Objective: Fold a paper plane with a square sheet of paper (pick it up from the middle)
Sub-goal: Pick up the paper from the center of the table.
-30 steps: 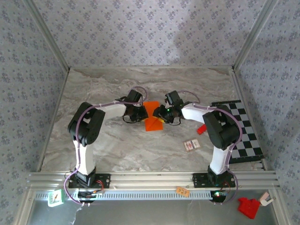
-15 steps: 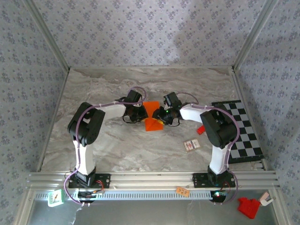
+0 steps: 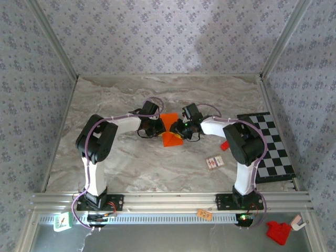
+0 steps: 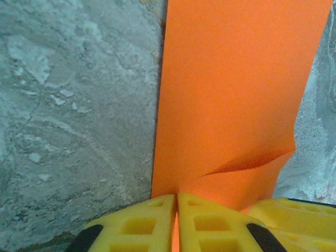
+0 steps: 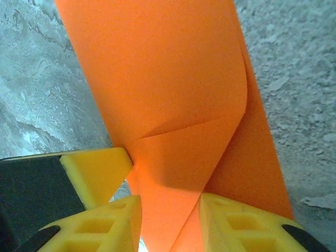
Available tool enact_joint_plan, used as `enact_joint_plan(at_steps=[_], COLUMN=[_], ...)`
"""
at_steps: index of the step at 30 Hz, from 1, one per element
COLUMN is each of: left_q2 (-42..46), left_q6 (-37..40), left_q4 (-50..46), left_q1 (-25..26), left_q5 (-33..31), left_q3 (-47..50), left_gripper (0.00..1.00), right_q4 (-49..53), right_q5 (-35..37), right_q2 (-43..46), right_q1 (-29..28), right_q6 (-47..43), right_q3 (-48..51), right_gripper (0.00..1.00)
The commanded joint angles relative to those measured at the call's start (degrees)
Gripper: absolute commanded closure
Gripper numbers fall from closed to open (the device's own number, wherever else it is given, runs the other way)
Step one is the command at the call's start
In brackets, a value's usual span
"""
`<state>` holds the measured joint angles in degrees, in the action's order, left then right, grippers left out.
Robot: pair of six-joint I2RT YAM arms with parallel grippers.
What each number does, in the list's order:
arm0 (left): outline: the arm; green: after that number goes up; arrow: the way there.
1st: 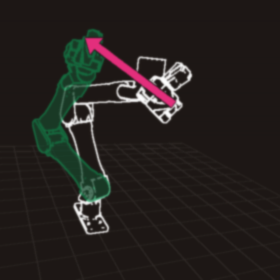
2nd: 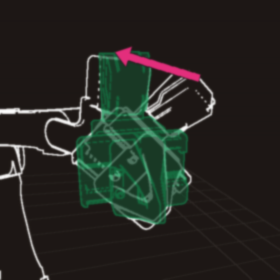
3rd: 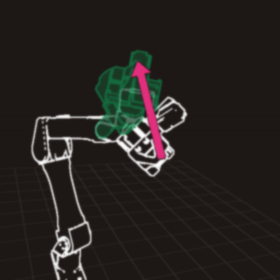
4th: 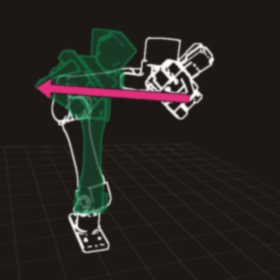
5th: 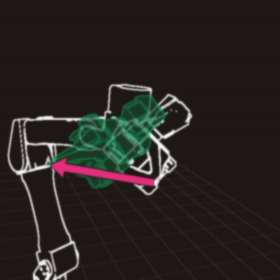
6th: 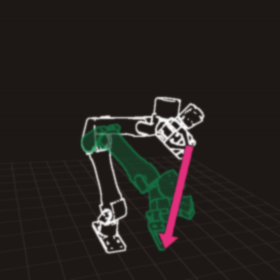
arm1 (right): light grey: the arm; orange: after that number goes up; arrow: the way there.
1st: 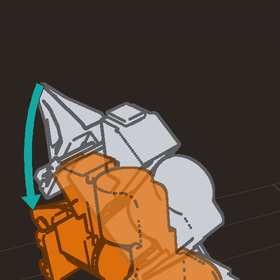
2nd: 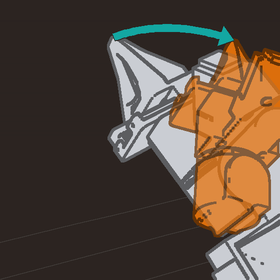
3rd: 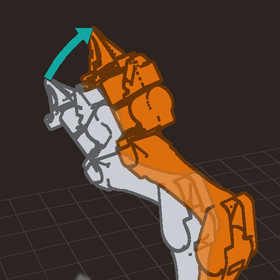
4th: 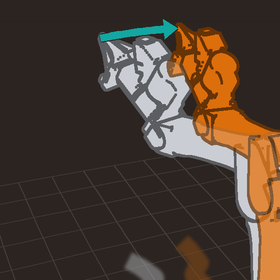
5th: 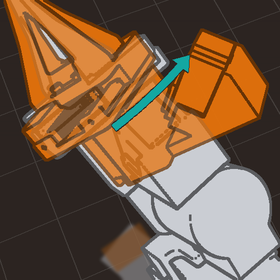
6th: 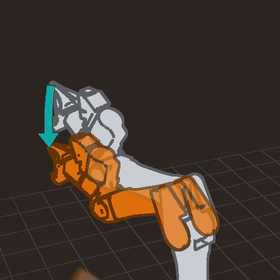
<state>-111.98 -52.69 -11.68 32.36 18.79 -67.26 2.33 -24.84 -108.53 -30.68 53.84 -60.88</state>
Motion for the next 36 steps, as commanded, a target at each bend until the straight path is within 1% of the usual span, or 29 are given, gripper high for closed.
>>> enact_joint_plan(at_steps=[1, 14, 21, 28, 31, 36], left_q2=[-1.74, -1.83, -0.12, 4.03, 6.78, 12.54], left_q6=[-0.66, -0.58, -0.8, -0.46, -1.48, -3.21], left_q4=[-2.2, -2.62, -3.08, -2.67, -0.67, 3.75], left_q1=[-0.03, -0.1, -0.84, -2.89, -4.5, -7.14], left_q5=[-1.66, -1.74, -0.81, 2.8, 4.33, 6.17], left_q3=[1.79, 1.26, 0.83, -0.08, 1.61, 5.89], left_gripper=[0.88, 0.88, 0.86, 0.77, 0.71, 0.64], right_q4=[-1.86, -8.75, -10.1, -11.37, -11.64, -12.91], right_q5=[-0.88, -2.74, -3.76, -3.37, -2.94, -3.21], right_q2=[-0.8, 0.17, -1.29, -0.43, 0.72, 2.13], right_q1=[-0.16, -0.27, -0.1, 0.38, 0.61, 1.32], right_q6=[1.39, 2.89, 3.01, 2.57, 1.85, 0.66], right_q3=[0.15, 4.69, 4.59, 4.98, 5.03, 4.64], right_gripper=[0.66, 0.72, 0.81, 0.89, 0.91, 0.95])
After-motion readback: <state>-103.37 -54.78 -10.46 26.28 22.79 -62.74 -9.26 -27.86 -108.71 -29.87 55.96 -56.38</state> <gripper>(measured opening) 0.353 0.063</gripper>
